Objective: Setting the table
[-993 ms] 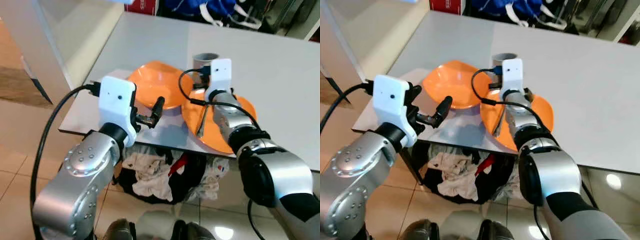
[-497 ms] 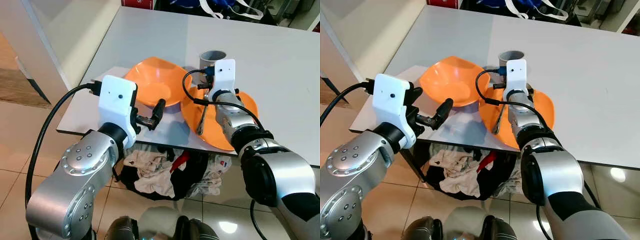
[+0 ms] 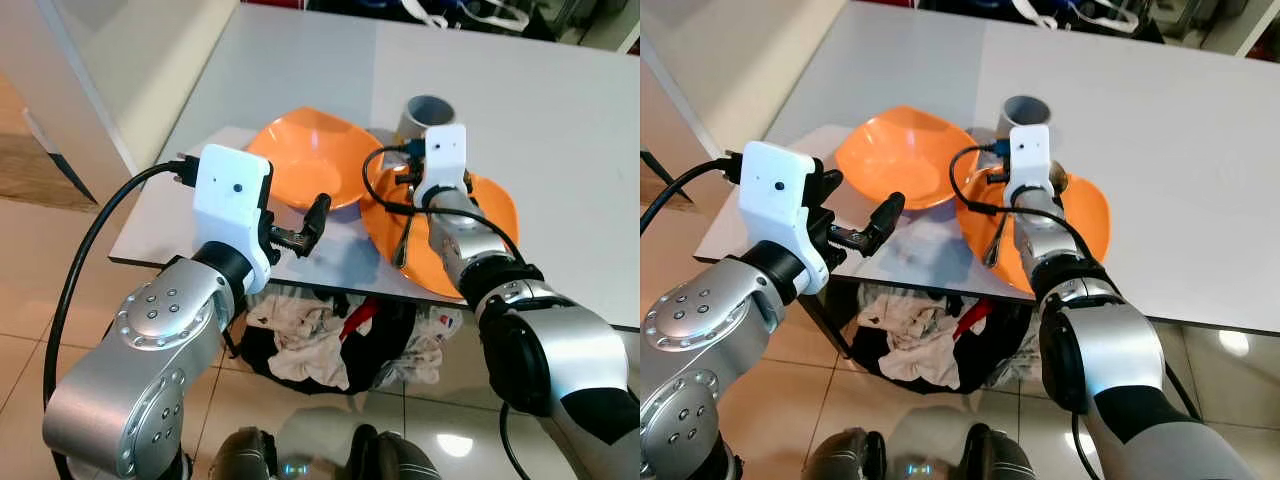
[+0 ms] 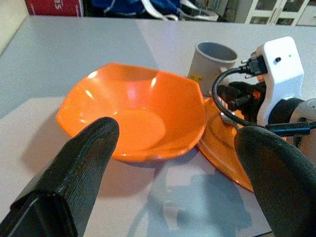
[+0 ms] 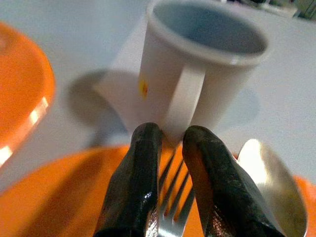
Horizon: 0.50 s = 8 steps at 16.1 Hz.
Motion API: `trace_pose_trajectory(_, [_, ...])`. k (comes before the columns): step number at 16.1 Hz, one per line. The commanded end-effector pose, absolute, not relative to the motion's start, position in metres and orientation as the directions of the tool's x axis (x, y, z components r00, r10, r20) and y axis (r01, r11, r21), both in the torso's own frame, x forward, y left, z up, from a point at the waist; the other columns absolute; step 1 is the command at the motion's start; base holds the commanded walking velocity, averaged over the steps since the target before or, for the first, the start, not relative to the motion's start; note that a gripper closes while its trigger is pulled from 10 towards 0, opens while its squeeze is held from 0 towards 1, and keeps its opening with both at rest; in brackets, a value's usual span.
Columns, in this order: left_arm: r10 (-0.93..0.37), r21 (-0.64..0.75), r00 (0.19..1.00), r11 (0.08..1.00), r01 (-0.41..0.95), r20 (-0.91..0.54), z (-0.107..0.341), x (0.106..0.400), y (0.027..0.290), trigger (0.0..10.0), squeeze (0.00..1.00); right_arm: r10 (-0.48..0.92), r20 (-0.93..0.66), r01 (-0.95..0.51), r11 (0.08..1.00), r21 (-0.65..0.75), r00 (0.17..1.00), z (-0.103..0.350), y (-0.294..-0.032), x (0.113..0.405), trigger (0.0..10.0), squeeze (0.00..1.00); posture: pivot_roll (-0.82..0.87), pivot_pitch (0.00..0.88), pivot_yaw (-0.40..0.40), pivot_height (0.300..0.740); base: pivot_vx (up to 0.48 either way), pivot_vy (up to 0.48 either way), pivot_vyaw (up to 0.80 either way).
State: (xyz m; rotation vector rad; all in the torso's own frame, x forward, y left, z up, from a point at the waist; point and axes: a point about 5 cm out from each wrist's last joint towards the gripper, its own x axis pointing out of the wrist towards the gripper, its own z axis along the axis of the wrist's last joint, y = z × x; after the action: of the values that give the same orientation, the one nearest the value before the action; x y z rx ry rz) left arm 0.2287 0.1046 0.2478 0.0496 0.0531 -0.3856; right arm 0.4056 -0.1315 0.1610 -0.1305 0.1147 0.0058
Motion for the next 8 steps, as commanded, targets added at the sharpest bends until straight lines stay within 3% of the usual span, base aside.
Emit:
trace_pose_trajectory(1, [-0.38, 0.041, 0.924, 0.923, 0.382, -0.05, 0.2504, 0.2258, 0.1038, 10.0, 0.0, -0.017, -0.154, -0.004, 0.991, -0.134, 0.988, 0.151, -0.1345, 0.4025, 10.0, 1.0, 0.29, 0.217, -0.047, 0.74, 0.0, 0.0, 0.0])
trace_pose_trajectory(8, [-0.375, 0.046, 0.926, 0.925, 0.377, -0.045, 0.2511, 0.2274, 0.1037, 10.0, 0.0, -0.02, -0.144, -0.002, 0.988, -0.153, 0.989, 0.1529, -0.1342, 0.4031, 10.0, 1.0, 0.28, 0.199, -0.052, 0.74, 0.0, 0.0, 0.0])
